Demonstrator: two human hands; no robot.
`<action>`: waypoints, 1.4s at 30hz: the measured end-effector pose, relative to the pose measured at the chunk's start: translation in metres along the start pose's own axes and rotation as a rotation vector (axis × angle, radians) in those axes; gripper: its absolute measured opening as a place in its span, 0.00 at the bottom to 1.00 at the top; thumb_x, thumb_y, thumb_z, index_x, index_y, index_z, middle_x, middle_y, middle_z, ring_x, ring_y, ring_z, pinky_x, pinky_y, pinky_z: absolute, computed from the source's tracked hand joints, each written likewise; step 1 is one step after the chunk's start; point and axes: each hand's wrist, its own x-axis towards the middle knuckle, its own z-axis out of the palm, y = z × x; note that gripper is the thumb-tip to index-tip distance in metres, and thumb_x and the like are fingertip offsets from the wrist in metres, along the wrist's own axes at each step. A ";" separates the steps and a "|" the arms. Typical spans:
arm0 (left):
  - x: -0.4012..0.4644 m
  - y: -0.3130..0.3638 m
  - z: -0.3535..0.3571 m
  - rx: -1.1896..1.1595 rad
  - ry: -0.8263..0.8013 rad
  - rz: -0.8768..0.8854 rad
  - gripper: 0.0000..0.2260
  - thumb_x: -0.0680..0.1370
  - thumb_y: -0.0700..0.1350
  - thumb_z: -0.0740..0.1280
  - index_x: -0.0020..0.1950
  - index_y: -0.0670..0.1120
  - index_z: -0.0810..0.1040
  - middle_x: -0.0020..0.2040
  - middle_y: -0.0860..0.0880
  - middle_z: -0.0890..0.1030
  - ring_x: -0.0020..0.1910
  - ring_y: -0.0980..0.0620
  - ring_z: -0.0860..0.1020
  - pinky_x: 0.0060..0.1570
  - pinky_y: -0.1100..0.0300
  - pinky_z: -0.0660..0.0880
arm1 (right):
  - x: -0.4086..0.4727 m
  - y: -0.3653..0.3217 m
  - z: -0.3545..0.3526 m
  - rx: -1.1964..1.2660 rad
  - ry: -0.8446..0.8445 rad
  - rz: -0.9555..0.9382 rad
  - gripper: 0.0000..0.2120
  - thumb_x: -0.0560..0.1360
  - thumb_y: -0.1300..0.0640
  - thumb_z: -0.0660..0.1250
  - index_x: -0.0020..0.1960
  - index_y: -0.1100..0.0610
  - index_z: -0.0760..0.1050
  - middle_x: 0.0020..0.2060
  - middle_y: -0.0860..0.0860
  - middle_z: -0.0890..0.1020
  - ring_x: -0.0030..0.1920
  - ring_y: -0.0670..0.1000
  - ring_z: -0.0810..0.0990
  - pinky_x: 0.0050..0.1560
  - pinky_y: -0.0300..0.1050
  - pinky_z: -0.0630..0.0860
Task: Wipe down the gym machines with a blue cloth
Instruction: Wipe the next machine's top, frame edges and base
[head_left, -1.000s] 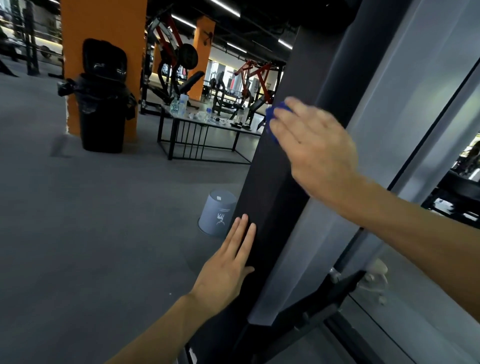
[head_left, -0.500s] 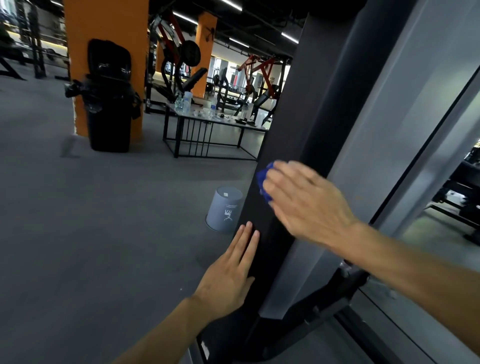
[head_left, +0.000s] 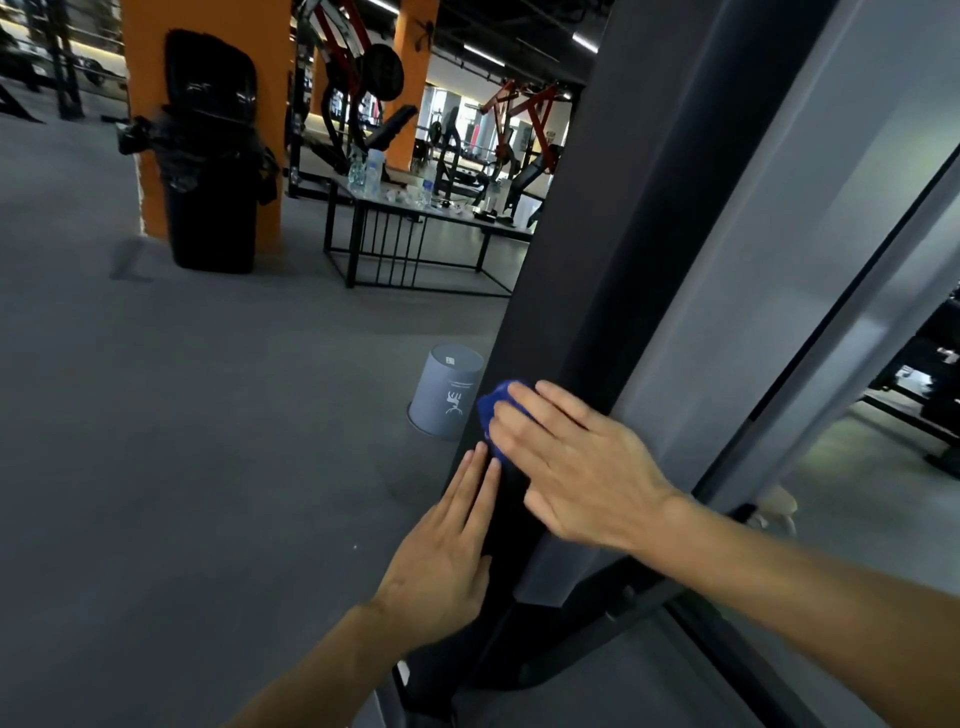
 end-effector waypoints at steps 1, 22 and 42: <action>-0.004 0.000 0.002 0.005 -0.004 -0.006 0.45 0.73 0.37 0.68 0.85 0.38 0.46 0.86 0.42 0.42 0.85 0.45 0.46 0.80 0.50 0.59 | 0.005 0.018 -0.006 -0.007 0.044 0.022 0.30 0.75 0.51 0.57 0.74 0.63 0.70 0.73 0.60 0.72 0.77 0.62 0.66 0.80 0.56 0.55; -0.073 -0.009 0.067 -0.113 -0.033 -0.132 0.45 0.73 0.35 0.65 0.85 0.41 0.44 0.86 0.49 0.39 0.85 0.49 0.44 0.80 0.51 0.61 | -0.003 -0.008 0.019 0.069 0.190 0.119 0.30 0.73 0.57 0.59 0.73 0.68 0.70 0.72 0.63 0.72 0.77 0.63 0.65 0.81 0.57 0.54; -0.156 -0.044 0.125 -0.167 -0.325 -0.396 0.44 0.78 0.36 0.59 0.82 0.51 0.30 0.80 0.58 0.26 0.81 0.60 0.45 0.76 0.70 0.42 | -0.030 -0.101 0.060 0.038 0.098 0.174 0.28 0.80 0.65 0.50 0.80 0.68 0.55 0.80 0.64 0.59 0.81 0.64 0.53 0.82 0.59 0.48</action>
